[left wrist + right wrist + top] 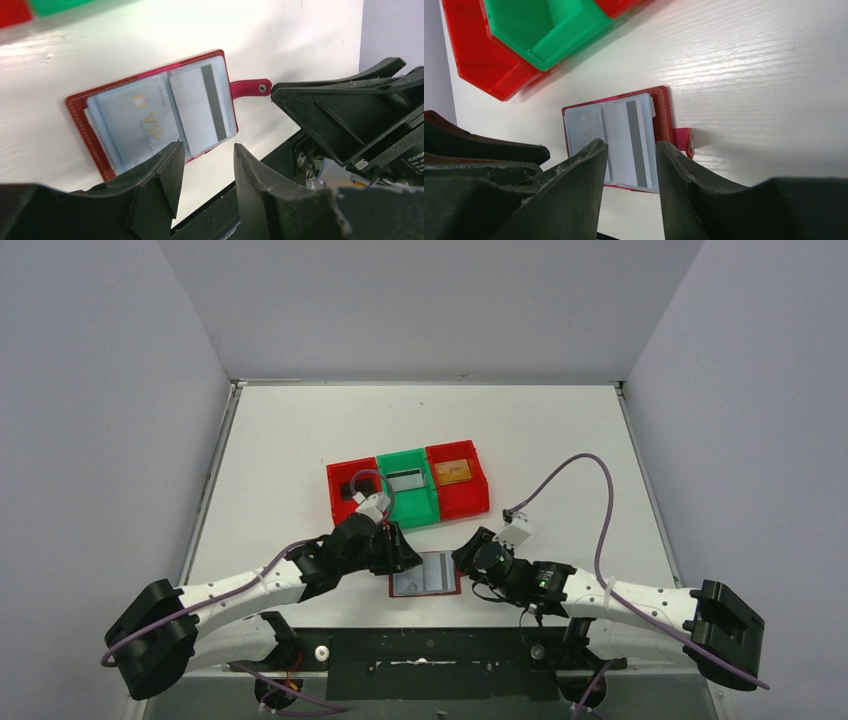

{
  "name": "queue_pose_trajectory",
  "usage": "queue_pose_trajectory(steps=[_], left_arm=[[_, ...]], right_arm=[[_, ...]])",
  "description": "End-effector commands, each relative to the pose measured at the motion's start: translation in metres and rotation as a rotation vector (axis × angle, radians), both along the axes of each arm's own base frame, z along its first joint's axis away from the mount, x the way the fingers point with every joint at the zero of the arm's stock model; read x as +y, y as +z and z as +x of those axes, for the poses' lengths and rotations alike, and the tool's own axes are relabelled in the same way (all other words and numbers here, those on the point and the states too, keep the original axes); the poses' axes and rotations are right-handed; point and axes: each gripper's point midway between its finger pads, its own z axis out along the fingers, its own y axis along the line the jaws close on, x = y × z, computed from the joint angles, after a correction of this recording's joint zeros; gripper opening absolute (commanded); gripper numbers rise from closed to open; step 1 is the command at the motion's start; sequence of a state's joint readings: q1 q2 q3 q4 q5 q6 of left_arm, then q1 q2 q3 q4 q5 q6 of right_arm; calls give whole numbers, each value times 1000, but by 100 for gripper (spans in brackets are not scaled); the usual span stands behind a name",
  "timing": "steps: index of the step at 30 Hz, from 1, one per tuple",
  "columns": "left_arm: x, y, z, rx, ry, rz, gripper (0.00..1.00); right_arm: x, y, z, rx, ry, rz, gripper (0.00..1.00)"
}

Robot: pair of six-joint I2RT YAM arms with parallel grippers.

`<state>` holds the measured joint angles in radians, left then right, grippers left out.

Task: Take the credit cards out of the card holder

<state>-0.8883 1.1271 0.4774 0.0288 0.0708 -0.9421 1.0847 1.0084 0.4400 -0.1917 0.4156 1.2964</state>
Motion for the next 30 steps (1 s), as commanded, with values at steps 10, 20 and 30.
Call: queue_pose_trajectory(steps=[10, 20, 30], left_arm=[[24, 14, 16, -11, 142, -82, 43], [24, 22, 19, -23, 151, -143, 46], [4, 21, 16, -6, 40, -149, 46]], right_arm=[[52, -1, 10, 11, 152, -15, 32], [42, -38, 7, 149, 126, -137, 32], [30, -51, 6, 192, 87, -203, 31]])
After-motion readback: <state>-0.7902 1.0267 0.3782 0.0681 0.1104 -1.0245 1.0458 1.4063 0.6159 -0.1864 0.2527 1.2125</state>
